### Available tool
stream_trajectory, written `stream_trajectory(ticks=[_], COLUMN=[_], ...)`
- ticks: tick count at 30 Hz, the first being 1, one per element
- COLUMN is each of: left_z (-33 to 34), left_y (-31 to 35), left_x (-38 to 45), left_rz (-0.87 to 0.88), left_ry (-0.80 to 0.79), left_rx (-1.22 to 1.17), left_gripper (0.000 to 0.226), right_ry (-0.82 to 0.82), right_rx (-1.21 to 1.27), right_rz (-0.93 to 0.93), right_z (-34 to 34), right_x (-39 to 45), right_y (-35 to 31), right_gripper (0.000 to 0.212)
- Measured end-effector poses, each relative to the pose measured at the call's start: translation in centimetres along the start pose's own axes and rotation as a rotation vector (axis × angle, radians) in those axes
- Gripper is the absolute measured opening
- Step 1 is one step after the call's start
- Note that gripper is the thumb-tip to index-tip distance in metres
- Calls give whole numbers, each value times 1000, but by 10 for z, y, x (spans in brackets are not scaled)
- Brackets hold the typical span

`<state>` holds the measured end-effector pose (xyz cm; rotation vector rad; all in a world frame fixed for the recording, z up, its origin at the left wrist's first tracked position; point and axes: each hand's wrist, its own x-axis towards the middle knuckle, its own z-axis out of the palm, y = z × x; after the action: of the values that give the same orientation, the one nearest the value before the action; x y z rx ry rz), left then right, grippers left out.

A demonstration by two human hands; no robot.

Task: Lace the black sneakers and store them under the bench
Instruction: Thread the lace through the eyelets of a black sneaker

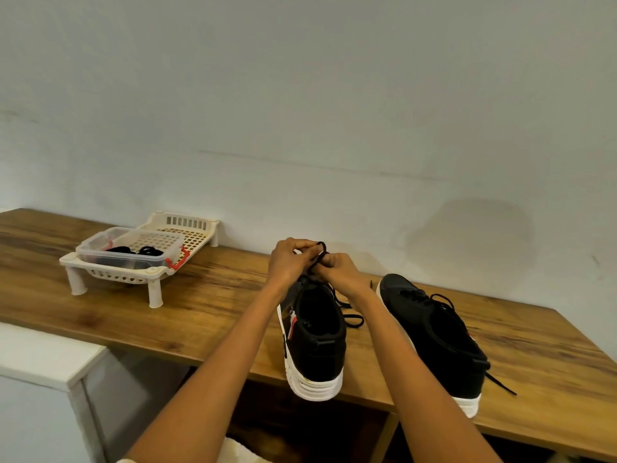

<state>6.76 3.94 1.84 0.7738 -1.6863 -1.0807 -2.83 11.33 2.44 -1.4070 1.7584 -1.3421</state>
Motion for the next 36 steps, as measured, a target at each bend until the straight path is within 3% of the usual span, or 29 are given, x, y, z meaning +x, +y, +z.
stream_trajectory(ticks=[3, 5, 8, 11, 13, 16, 19, 21, 24, 26, 30, 33, 36], left_z=[-7, -14, -24, -24, -19, -15, -15, -13, -6, -5, -11, -11, -5], left_y=[-12, -28, -42, -39, -39, -38, -33, -28, -18, -13, -15, -17, -17], left_x=[-2, -8, -8, -8, -6, -5, -5, -5, -10, -13, -11, -12, -15], left_rz=[2, -33, -59, -6, 20, -133, -366, -389, -354, -348, -322, -279, -261], left_ry=[-64, -194, -293, -260, -210, -149, -152, -174, -164, -136, -112, -265, -339], left_rx=[126, 288, 368, 396, 442, 180, -191, -278, -334, -395, -419, -298, -224], left_gripper=[28, 32, 25, 18, 14, 10, 14, 16, 15, 13, 7, 21, 21], right_ry=[212, 326, 256, 161, 99, 66, 208, 226, -14, -76, 116, 338, 345], right_rx=[118, 52, -294, -606, -705, -798, -909, -829, -635, -636, -589, -311, -186], right_rz=[68, 157, 292, 348, 392, 478, 347, 216, 177, 192, 91, -79, -157], right_z=[-10, -21, -28, -25, -24, -33, -44, -38, -14, -6, -12, -15, -9], right_x=[4, 6, 5, 7, 8, 5, 4, 7, 11, 12, 14, 13, 12], right_y=[7, 20, 38, 42, 38, 26, 1, -12, -13, -4, -9, -41, -68], right_gripper=[18, 19, 19, 36, 36, 27, 29, 26, 30, 29, 28, 31, 26])
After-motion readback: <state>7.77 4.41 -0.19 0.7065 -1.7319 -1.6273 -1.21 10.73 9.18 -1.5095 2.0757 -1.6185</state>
